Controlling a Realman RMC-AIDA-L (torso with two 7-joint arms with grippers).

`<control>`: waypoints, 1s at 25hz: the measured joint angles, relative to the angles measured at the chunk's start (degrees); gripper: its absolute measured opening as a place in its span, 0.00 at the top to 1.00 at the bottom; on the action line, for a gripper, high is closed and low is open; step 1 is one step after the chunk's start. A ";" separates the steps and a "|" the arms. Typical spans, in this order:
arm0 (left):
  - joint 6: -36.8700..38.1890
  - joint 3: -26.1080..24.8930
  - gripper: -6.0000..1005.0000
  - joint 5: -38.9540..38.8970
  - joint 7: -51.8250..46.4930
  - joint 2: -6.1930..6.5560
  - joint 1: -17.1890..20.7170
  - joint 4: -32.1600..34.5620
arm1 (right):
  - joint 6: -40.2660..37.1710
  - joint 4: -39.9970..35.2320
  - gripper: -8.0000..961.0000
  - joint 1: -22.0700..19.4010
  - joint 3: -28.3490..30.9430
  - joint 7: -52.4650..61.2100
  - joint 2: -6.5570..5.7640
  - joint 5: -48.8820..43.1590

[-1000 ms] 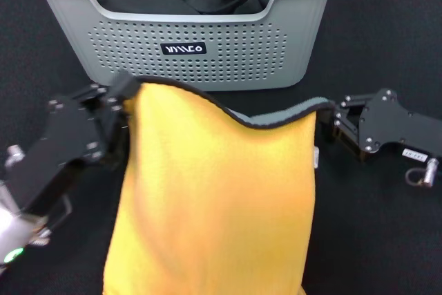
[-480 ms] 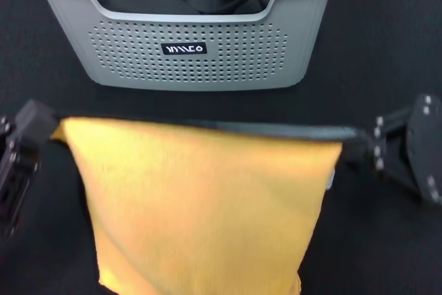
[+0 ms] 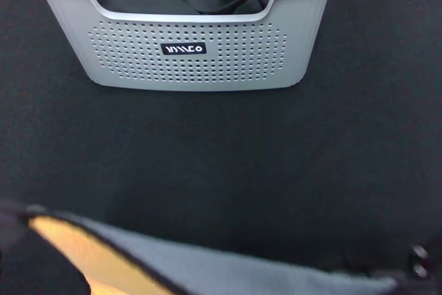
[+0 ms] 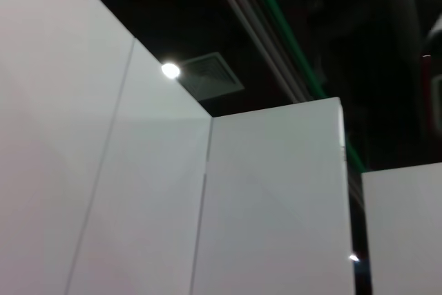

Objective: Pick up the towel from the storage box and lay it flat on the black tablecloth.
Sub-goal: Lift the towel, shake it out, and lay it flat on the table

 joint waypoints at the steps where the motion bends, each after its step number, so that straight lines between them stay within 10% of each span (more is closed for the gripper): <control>1: 0.01 0.44 0.99 0.33 -0.01 0.21 1.53 1.93 | 1.28 0.30 0.90 -0.54 0.48 0.31 -0.06 1.18; 12: 0.09 2.97 0.99 1.33 0.48 1.03 5.23 4.98 | 3.73 -5.45 0.90 -0.84 2.21 0.77 -1.81 5.74; 25: -3.49 -1.56 0.99 -0.61 13.80 -2.33 -33.10 -50.86 | -10.55 -55.46 0.89 23.41 3.02 -12.38 -1.01 -4.52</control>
